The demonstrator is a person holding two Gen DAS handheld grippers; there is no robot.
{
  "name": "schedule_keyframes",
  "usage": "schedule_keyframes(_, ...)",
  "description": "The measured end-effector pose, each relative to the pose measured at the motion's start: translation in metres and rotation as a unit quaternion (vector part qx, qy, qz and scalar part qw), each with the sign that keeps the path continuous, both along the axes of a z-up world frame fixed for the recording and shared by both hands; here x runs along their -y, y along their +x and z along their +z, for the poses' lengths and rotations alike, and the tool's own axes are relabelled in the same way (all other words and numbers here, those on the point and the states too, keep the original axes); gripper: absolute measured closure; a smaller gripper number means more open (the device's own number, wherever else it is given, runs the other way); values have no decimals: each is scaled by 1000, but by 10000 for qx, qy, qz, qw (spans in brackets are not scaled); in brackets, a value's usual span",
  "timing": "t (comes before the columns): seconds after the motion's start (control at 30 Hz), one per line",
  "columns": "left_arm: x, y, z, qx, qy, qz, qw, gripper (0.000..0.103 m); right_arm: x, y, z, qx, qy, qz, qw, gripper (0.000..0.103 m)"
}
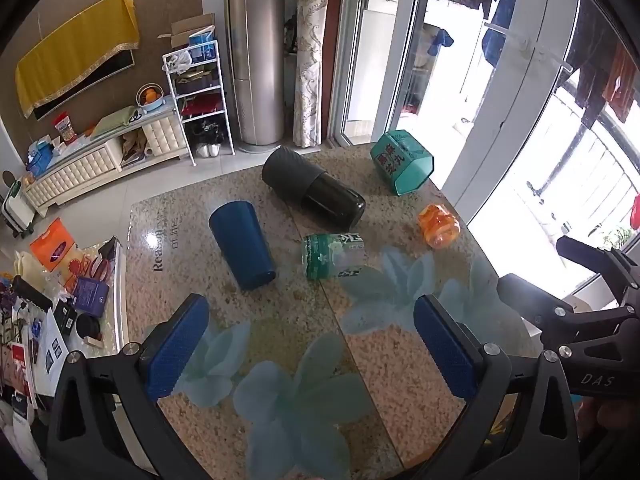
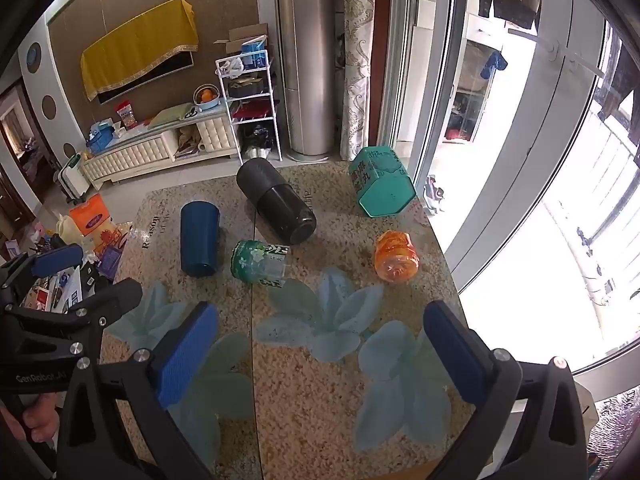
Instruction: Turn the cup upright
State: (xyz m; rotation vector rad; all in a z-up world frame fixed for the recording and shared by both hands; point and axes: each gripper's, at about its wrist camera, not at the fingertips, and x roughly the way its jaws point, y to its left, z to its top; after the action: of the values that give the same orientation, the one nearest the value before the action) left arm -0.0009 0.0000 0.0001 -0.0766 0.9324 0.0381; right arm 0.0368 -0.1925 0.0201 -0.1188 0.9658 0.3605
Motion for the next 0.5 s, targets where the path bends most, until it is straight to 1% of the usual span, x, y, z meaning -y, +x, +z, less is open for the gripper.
schedule_keyframes(0.2, -5, -4, 6, -18, -45, 14, 10000, 0, 0, 0, 0, 4, -3, 0, 10000, 0)
schedule_keyframes(0.3, -4, 3, 1, -109, -5, -1, 9999, 0, 1, 0, 0, -4, 10, -4, 10000, 0)
schedule_keyframes(0.47, -3, 2, 0, -106, 12, -7, 9999, 0, 5, 1, 0, -10, 13, 0, 10000, 0)
schedule_keyframes(0.5, -3, 2, 0, -107, 13, -6, 9999, 0, 0, -1, 0, -7, 7, 0, 10000, 0)
